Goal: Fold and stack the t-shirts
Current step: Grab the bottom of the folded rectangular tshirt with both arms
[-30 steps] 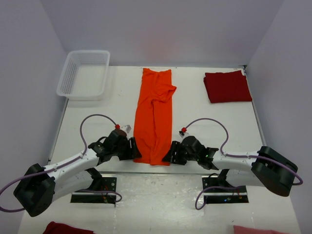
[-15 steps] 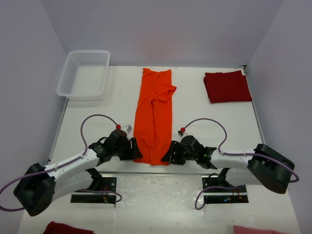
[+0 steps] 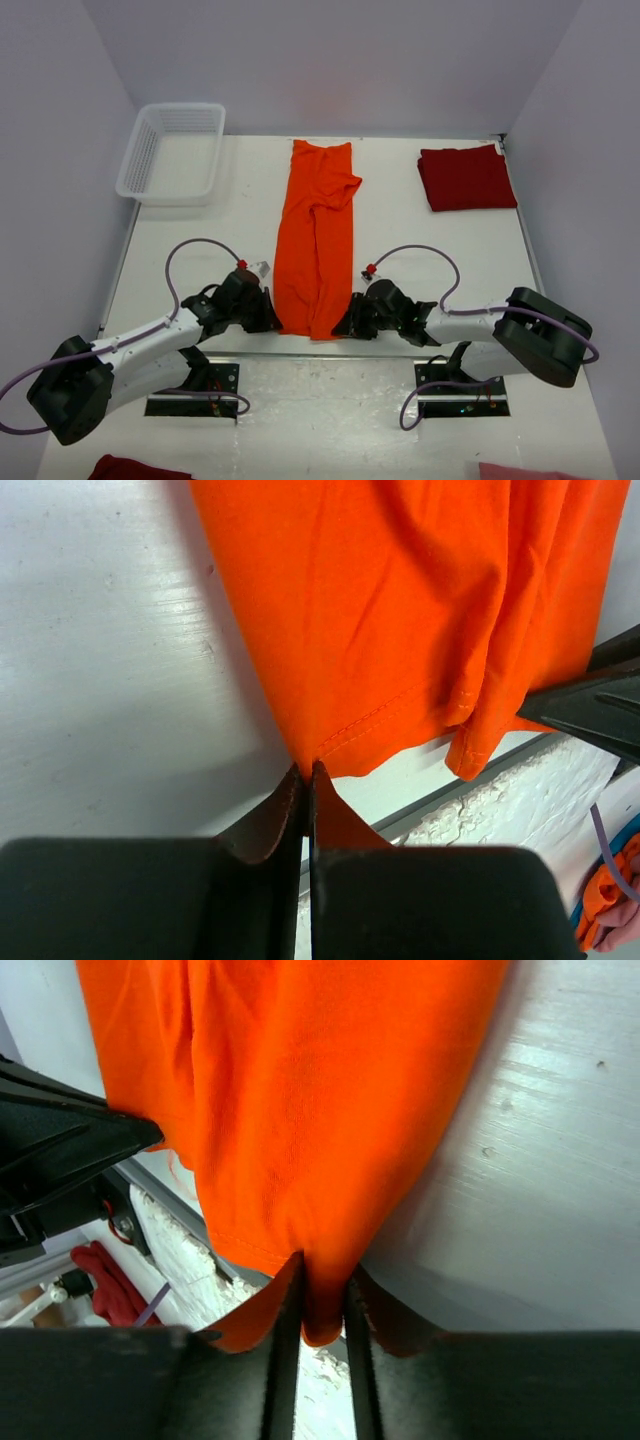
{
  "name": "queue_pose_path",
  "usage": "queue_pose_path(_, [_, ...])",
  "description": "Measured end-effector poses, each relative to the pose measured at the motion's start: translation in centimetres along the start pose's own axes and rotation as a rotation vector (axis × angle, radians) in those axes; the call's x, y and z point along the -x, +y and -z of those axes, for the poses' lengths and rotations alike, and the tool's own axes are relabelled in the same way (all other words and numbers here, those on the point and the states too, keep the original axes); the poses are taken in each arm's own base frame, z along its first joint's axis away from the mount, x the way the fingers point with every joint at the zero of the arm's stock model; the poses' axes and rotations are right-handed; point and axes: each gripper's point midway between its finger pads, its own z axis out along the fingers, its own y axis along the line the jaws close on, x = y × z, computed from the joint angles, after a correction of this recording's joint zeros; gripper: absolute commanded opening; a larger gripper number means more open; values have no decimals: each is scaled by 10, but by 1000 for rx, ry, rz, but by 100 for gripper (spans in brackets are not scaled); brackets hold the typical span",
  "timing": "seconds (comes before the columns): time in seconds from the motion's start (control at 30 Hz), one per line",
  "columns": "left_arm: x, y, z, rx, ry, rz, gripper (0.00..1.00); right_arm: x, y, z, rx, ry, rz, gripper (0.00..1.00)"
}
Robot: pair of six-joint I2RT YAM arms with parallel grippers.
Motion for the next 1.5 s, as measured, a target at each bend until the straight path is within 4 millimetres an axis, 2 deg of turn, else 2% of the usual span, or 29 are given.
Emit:
queue_pose_path(0.1, [-2, 1, 0, -3, 6, -2, 0, -1, -3, 1, -17, -2, 0, 10])
queue_pose_path(0.37, [-2, -4, 7, -43, -20, -11, 0, -5, -13, 8, -87, -6, 25, 0])
queue_pose_path(0.77, [-4, -11, 24, -88, -50, -4, 0, -19, -15, 17, -140, 13, 89, 0])
queue_pose_path(1.0, [-19, -13, 31, -102, -15, -32, 0, -38, -19, 28, -202, 50, 154, 0])
queue_pose_path(1.17, [-29, -21, 40, -132, -3, -50, 0, -47, -14, 37, -239, 56, 210, 0])
queue_pose_path(1.37, [-24, -31, 43, -101, -12, -84, 0, -35, 0, 45, -256, -2, 244, 0])
queue_pose_path(1.5, [-6, -39, 40, -41, -41, -100, 0, -11, 14, 49, -268, -60, 256, 0])
